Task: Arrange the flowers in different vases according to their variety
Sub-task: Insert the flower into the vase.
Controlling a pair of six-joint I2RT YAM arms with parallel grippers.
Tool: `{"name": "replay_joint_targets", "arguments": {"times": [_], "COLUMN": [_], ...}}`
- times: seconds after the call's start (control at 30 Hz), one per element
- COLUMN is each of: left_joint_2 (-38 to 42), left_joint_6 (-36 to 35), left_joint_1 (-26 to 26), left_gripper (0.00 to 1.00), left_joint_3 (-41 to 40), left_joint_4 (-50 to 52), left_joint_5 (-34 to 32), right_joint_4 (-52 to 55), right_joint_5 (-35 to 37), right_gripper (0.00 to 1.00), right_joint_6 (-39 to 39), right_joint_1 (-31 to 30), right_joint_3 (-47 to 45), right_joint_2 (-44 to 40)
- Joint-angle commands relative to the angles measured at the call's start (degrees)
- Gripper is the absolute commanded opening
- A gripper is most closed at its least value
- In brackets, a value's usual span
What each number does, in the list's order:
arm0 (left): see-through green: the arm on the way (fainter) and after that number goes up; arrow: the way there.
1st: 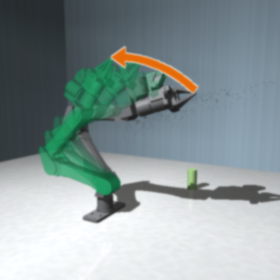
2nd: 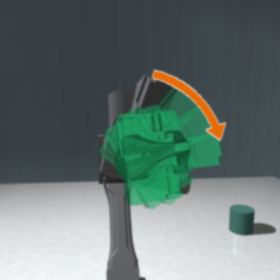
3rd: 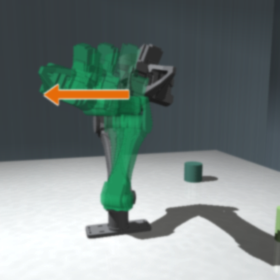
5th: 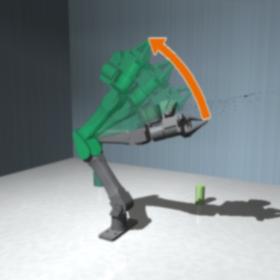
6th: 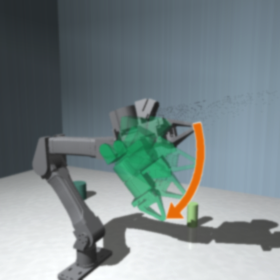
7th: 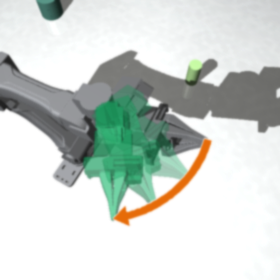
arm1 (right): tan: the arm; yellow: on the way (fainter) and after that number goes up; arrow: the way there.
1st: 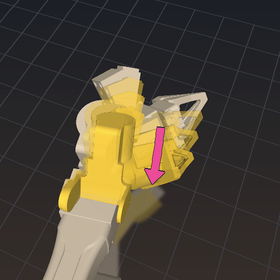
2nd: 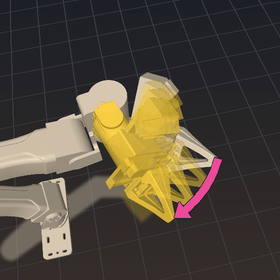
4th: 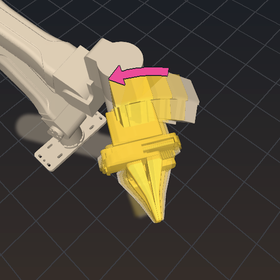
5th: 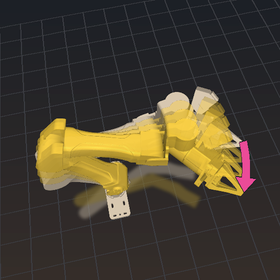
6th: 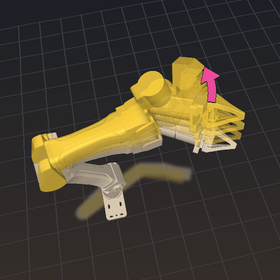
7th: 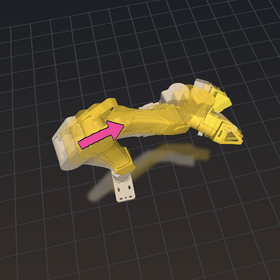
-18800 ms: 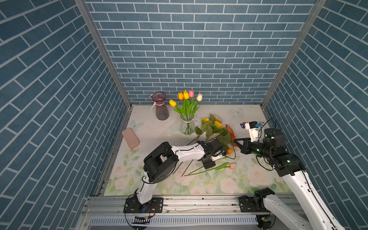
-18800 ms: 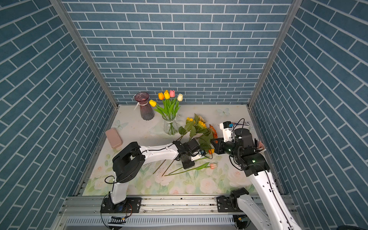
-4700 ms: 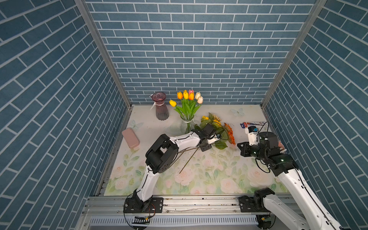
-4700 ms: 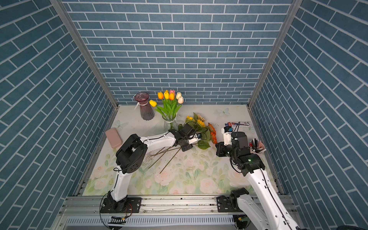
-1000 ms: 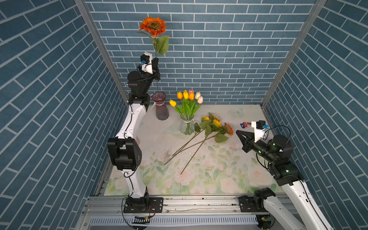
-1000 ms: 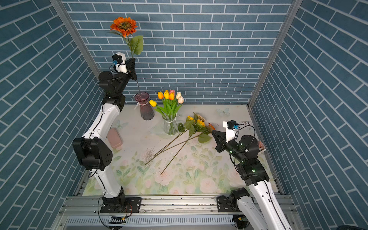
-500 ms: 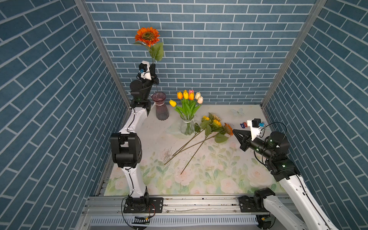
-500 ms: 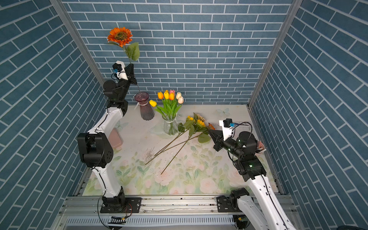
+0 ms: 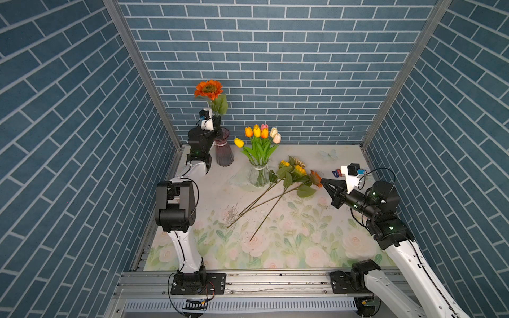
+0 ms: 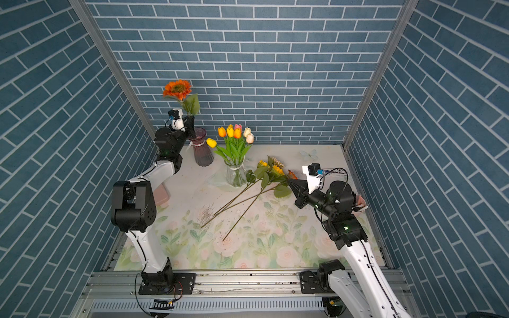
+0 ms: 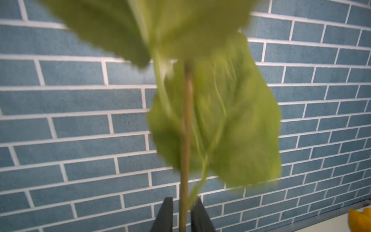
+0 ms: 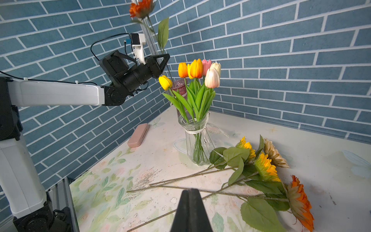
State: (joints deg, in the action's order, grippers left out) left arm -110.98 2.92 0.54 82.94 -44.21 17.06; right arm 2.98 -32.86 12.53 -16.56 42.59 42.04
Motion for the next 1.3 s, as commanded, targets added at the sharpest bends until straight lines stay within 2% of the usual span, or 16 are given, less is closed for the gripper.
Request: {"name": "replay_joint_targets", "arguments": {"times": [0.0, 0.07, 0.2, 0.37, 0.63, 0.93, 1.1, 1.27], "left_joint_2": [2.7, 3.1, 4.7, 9.4, 18.0, 28.7, 39.6, 51.4], "left_joint_6": [-0.6, -0.7, -0.9, -2.0, -2.7, 2.8, 7.4, 8.3], "left_joint_1": [-0.4, -0.4, -0.5, -0.5, -0.5, -0.5, -0.5, -0.4], "left_gripper": [0.41, 0.54, 0.59, 0.6, 0.59, 0.58, 0.58, 0.59], "left_joint_3": [0.8, 1.1, 0.0, -4.4, -13.8, -21.8, -23.6, -24.4], "left_joint_4": [6.0, 9.1, 12.3, 15.0, 23.2, 35.0, 41.1, 47.8], "left_joint_5": [1.6, 1.4, 1.8, 0.9, -5.6, -13.4, -19.5, -19.7], "right_joint_4": [-0.6, -0.2, 0.4, 0.8, 2.1, 4.4, 6.1, 7.6], "right_joint_5": [-0.9, -0.7, -0.6, -0.5, -0.5, -1.3, -1.7, -0.6], "right_gripper": [0.0, 0.0, 0.0, 0.0, 0.0, 0.0, 0.0, 0.0], "right_joint_6": [-1.1, -1.4, -1.5, -1.6, -1.5, -1.4, -1.4, -0.5], "right_joint_1": [-0.1, -0.1, -0.2, -0.2, -0.2, -0.2, -0.2, -0.2], "right_joint_3": [1.9, 2.1, 2.0, 1.7, 1.4, 1.9, 2.5, 2.1], "right_joint_2": [-1.4, -1.9, -2.7, -3.9, -5.6, -7.2, -8.5, -10.3]}}
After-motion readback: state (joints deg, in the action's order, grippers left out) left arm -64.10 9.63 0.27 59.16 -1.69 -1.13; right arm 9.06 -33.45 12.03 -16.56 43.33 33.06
